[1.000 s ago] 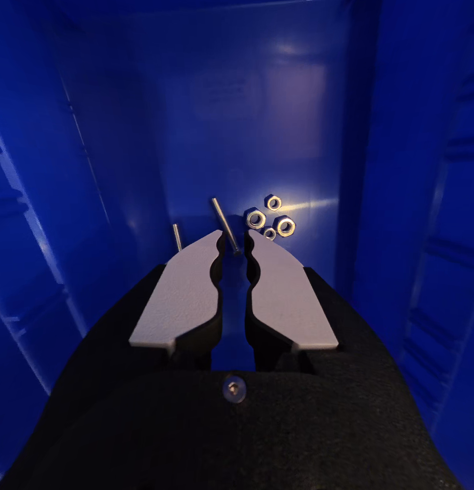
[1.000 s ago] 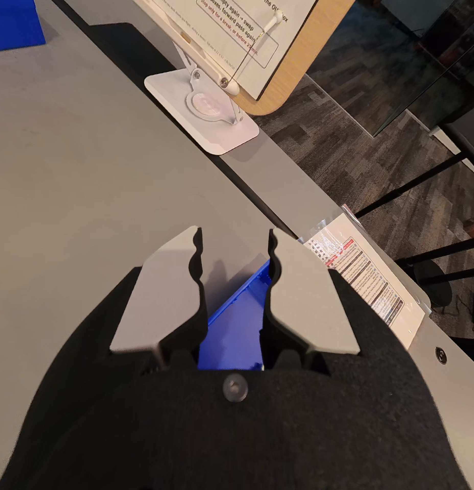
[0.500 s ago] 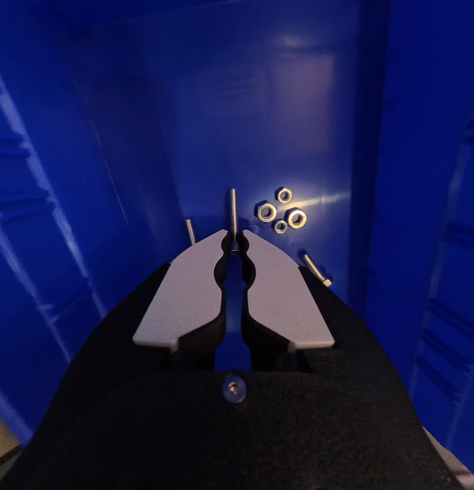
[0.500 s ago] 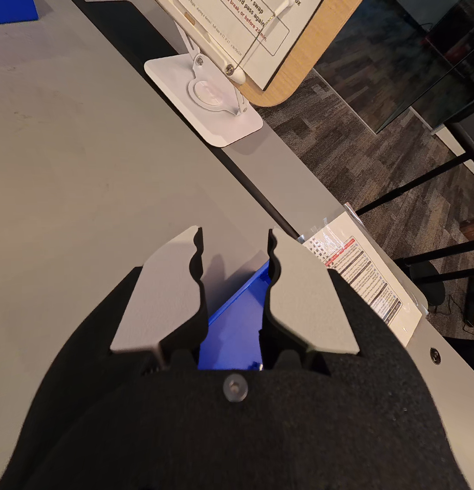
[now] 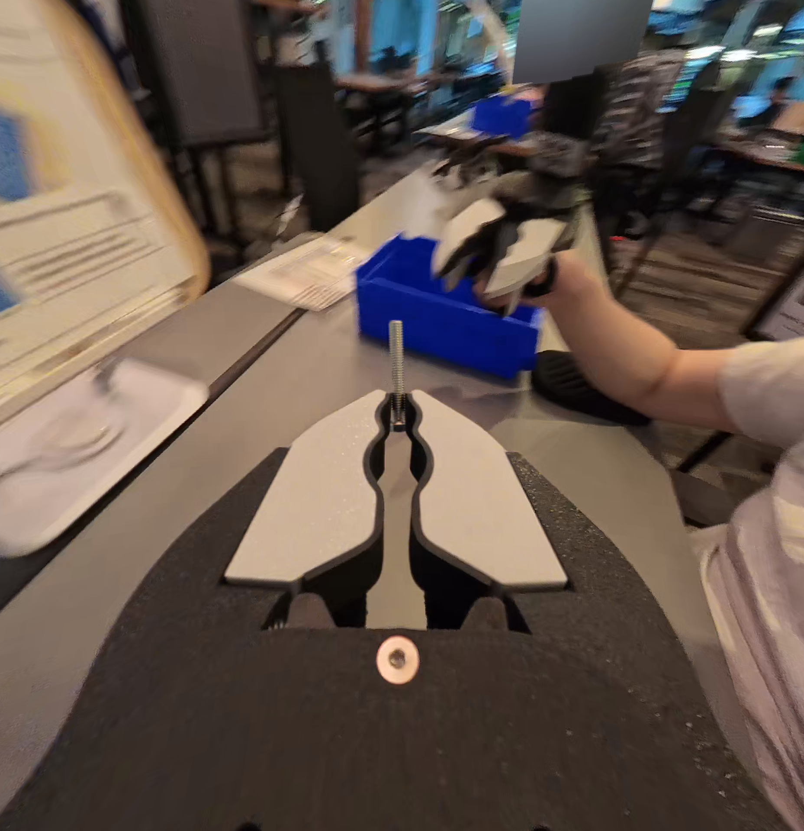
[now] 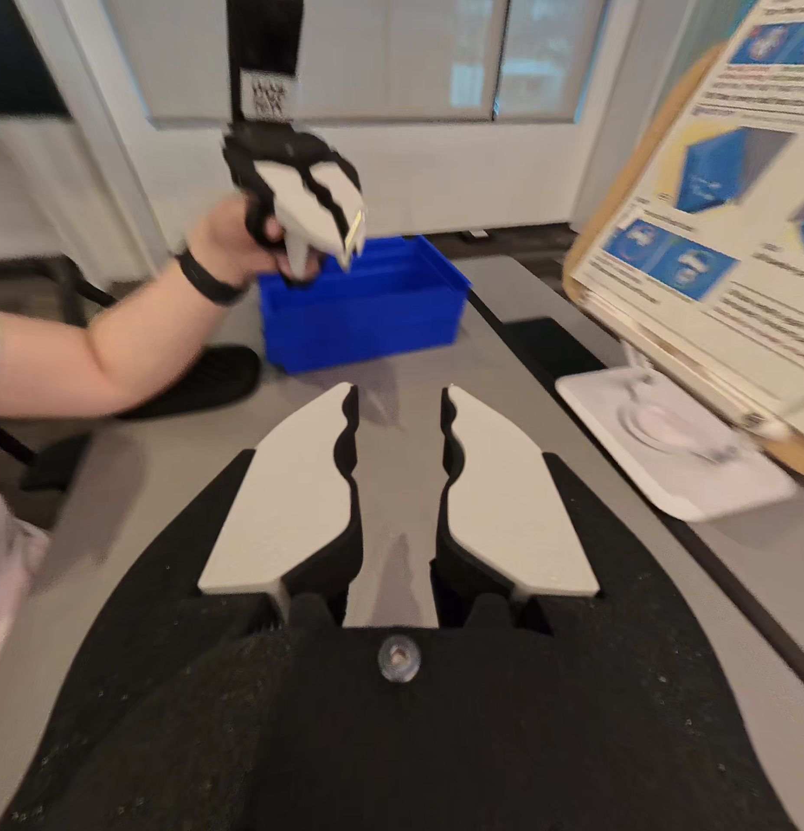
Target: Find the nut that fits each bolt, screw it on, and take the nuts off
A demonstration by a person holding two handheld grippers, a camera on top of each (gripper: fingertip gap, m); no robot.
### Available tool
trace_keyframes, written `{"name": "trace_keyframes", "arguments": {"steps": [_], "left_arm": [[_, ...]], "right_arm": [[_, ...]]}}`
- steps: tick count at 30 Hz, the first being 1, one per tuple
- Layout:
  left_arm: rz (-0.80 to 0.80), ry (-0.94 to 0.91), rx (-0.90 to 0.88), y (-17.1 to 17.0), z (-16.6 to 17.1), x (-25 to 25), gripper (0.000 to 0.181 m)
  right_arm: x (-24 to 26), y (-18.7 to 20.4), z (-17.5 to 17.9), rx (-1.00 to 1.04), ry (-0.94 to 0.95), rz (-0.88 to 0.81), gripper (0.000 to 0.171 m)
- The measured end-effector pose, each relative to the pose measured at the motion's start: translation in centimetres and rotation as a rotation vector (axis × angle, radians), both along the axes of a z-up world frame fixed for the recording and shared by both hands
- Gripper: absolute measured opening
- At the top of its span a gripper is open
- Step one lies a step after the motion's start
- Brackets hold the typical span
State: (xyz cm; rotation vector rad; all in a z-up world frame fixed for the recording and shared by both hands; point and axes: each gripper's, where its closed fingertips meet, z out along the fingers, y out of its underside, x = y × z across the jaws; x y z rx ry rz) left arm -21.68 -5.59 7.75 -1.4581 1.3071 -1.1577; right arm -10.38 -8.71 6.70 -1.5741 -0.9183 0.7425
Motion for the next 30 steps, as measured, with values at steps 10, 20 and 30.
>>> {"name": "trace_keyframes", "arguments": {"steps": [10, 20, 30], "left_arm": [[-0.186, -0.033, 0.026, -5.5, -1.6, 6.3, 0.005], [-0.257, 0.038, -0.029, -6.2, -3.7, 6.8, 0.005], [-0.016, 0.026, 0.010, -0.4, -1.9, 2.4, 0.010]], "right_arm": [[-3.7, -2.1, 1.6, -0.020, 0.240, 0.191, 0.031], [-5.2, -2.3, -0.6, -0.144, 0.274, 0.294, 0.004], [-4.3, 2.4, -11.2, -0.300, 0.013, 0.149, 0.004]]}}
